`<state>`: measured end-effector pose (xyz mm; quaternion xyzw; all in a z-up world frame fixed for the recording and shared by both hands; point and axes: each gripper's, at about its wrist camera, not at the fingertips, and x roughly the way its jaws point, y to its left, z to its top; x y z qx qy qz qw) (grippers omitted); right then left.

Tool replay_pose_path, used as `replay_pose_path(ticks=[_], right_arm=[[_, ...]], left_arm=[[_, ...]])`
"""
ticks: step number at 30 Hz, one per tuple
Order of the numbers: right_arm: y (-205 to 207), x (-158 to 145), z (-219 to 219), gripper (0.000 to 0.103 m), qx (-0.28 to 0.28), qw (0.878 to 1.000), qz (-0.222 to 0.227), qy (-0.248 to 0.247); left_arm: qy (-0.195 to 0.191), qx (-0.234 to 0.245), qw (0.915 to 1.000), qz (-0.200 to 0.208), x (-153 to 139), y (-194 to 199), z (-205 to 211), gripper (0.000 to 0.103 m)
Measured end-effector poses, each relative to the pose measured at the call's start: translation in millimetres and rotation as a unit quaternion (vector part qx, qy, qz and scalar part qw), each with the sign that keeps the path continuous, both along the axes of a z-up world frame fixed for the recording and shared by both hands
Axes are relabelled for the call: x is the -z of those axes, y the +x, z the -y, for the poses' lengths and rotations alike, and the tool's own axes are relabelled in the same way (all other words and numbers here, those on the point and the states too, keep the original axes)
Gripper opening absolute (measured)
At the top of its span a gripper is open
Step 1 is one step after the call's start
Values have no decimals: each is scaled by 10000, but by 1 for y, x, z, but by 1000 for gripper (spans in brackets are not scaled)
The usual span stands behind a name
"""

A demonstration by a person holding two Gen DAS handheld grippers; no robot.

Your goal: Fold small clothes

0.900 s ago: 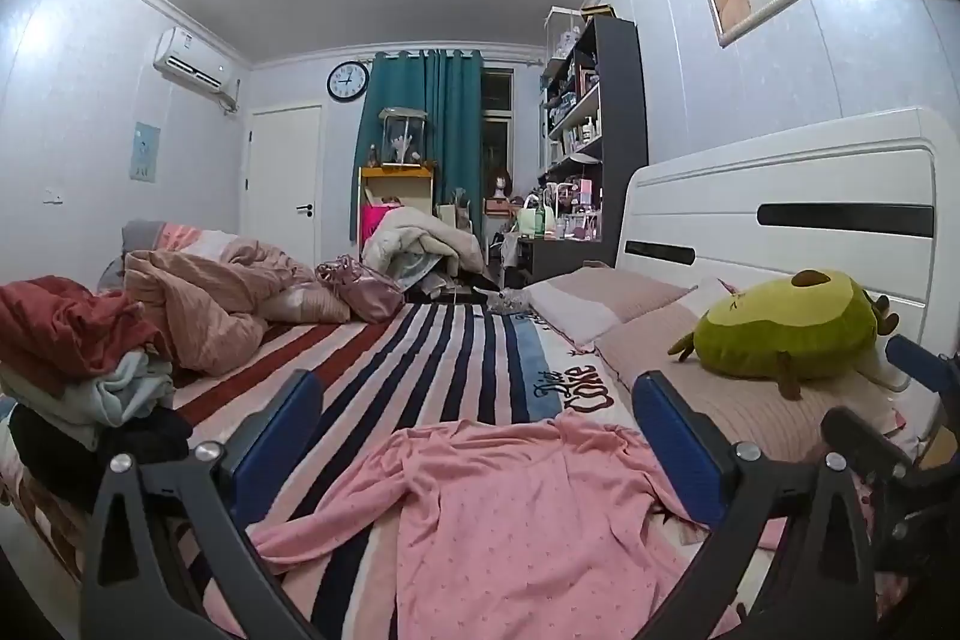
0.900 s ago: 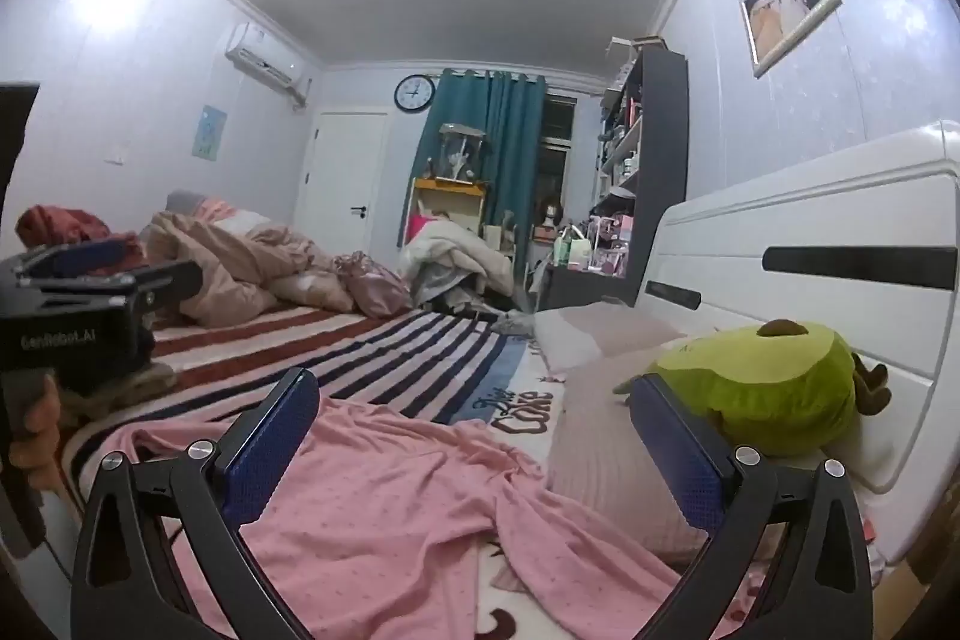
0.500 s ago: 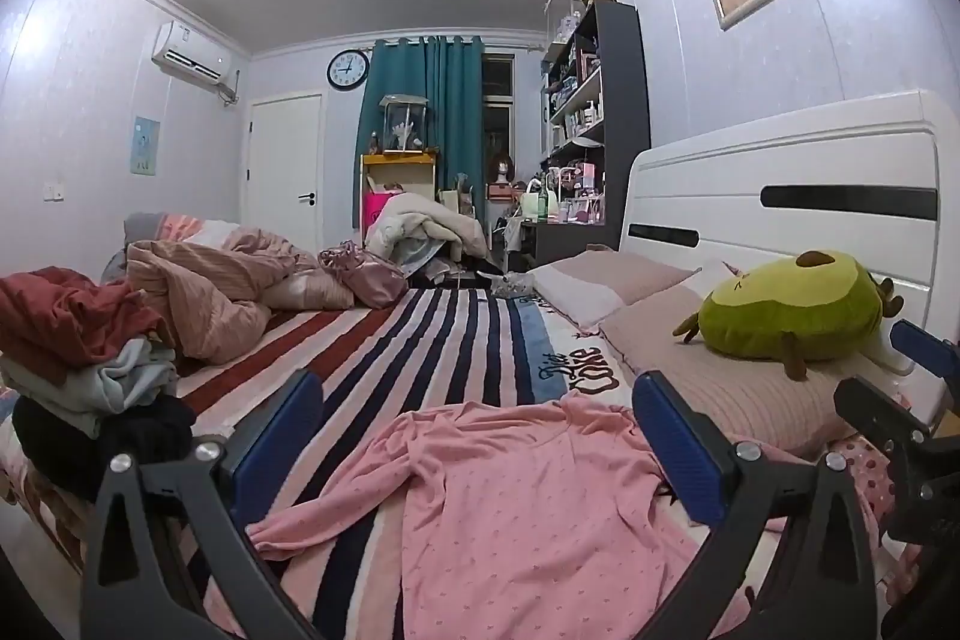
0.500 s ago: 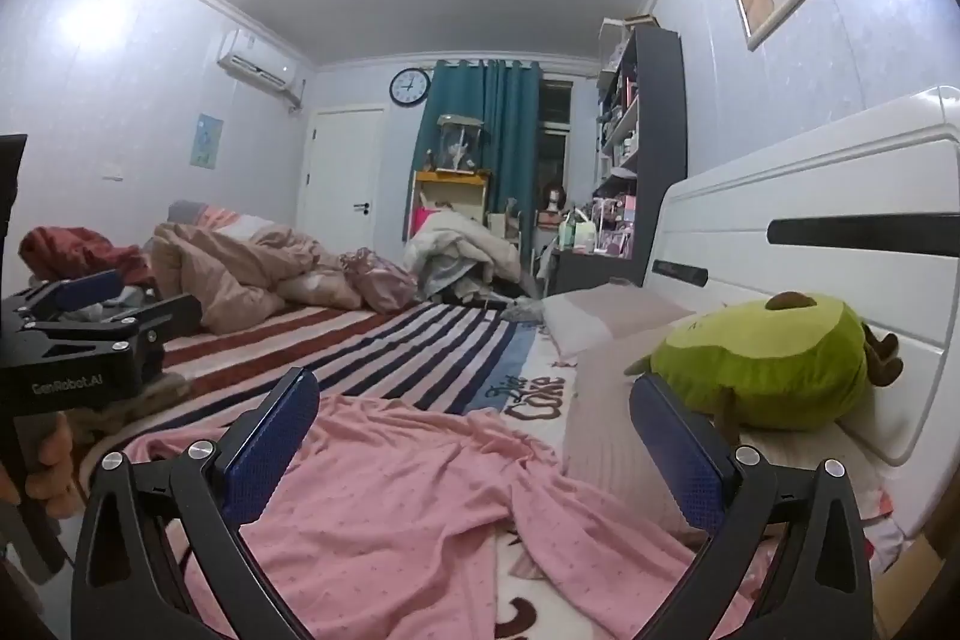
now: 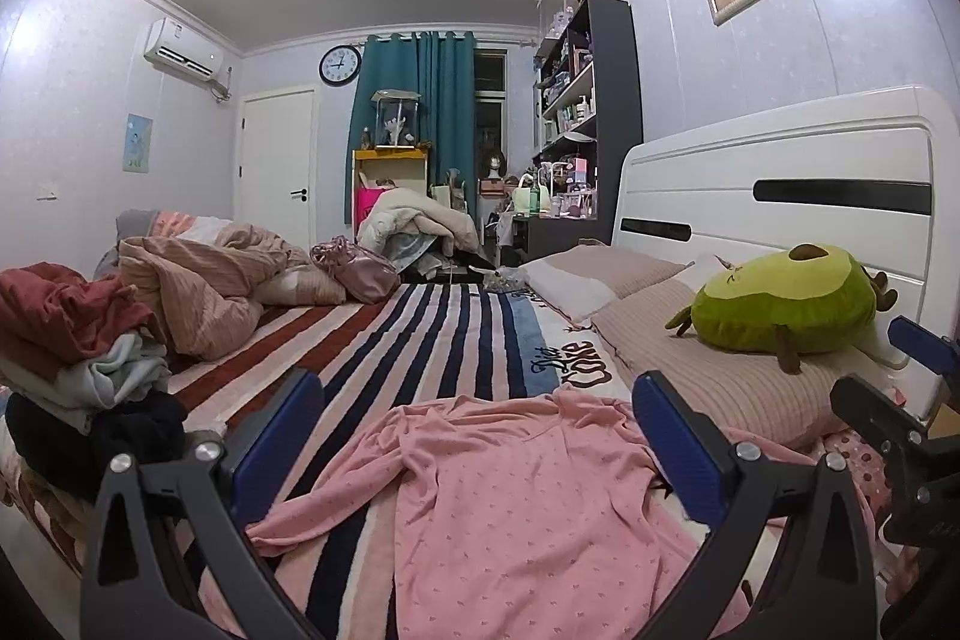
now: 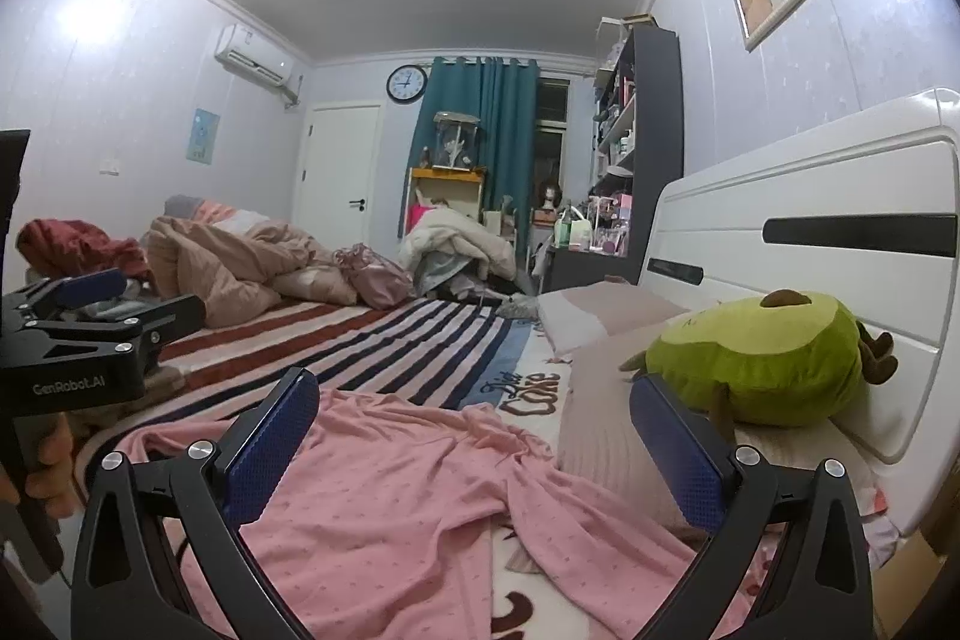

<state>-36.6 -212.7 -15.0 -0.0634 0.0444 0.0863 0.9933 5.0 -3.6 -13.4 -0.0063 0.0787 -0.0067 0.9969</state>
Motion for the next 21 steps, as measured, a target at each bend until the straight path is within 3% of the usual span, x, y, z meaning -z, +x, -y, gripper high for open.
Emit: replay_pose_path(ticks=[21], right_arm=[[-2, -1, 2, 103, 144, 9999, 36, 33]], left_arm=[[23, 69, 10000, 0, 4, -1, -2, 102]])
